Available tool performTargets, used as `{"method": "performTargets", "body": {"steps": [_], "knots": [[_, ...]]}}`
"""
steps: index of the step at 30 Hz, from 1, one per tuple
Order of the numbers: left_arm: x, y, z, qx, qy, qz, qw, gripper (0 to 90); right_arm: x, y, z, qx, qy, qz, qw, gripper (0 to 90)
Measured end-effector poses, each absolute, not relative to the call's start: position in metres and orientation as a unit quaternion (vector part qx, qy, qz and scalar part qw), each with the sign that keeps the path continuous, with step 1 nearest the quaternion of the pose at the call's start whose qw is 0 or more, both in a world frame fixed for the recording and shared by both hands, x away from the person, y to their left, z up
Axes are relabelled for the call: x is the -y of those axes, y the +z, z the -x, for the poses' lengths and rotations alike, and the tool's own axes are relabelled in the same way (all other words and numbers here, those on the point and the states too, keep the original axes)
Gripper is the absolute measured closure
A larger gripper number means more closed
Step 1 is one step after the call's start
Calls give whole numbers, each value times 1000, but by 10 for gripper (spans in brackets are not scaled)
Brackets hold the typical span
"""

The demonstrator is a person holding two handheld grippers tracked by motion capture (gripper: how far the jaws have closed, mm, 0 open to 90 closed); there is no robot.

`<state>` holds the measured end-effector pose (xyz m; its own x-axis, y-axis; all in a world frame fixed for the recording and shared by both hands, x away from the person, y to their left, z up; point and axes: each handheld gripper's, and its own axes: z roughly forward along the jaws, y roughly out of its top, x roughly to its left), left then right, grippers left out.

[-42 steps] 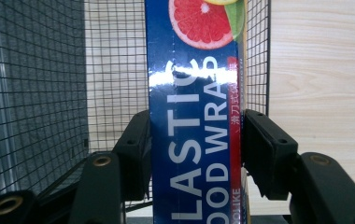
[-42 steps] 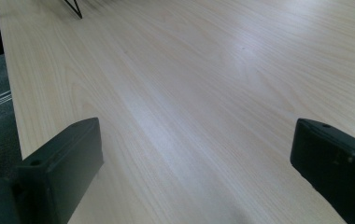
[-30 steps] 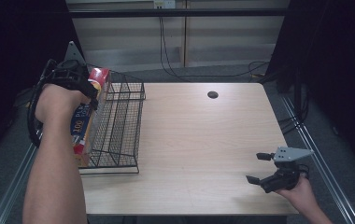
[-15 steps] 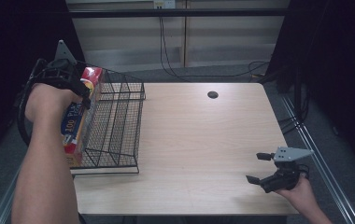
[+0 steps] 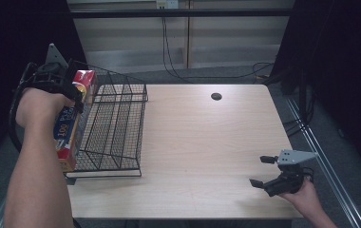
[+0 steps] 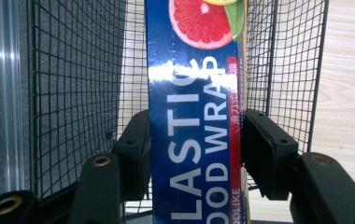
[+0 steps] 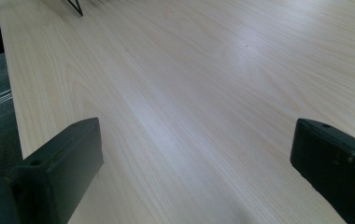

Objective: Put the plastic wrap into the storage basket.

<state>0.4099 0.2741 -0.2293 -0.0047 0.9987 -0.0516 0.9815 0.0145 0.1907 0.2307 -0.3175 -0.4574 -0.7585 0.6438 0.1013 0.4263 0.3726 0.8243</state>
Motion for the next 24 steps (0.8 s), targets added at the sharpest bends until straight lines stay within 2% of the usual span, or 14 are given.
{"method": "performTargets", "body": {"steps": [24], "knots": [[-279,-250,-413,-713,44,-695,81,470,317,-458,-231,-821,455,-326,116,25]]}}
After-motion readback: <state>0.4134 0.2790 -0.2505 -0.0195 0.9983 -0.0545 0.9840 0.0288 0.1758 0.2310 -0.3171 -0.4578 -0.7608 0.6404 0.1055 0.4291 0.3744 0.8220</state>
